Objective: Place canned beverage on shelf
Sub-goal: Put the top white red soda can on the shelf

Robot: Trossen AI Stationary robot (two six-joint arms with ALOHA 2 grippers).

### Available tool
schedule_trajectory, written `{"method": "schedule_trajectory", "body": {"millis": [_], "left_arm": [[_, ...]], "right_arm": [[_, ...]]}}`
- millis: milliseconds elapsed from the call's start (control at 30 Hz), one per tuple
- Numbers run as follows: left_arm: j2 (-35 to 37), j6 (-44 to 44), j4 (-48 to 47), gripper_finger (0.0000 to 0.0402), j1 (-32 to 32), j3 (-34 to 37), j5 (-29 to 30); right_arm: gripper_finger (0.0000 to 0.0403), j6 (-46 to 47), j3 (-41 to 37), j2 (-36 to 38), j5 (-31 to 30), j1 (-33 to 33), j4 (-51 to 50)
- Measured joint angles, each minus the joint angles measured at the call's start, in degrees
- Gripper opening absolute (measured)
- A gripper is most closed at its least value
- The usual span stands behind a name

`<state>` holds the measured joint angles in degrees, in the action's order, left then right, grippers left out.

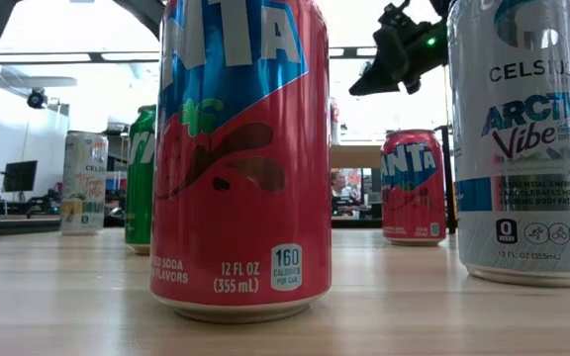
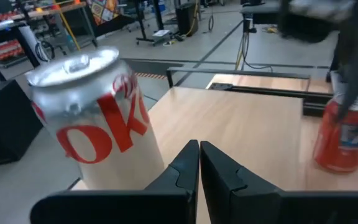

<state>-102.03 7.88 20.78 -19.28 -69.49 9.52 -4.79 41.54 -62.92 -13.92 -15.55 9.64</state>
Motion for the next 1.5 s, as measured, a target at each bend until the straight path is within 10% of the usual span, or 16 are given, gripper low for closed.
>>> {"method": "schedule_trajectory", "body": {"millis": [700, 1500], "left_arm": [[26.77, -2.64, 8.53, 0.0, 0.76, 22.69, 0.02], [30.21, -3.94, 14.79, 0.0, 0.76, 28.91, 0.0]], "right_arm": [[0.0022, 0.09, 6.12, -14.36, -4.96, -6.63, 5.65], [0.0022, -2.25, 11.76, -19.71, -5.15, -11.47, 5.25]]}}
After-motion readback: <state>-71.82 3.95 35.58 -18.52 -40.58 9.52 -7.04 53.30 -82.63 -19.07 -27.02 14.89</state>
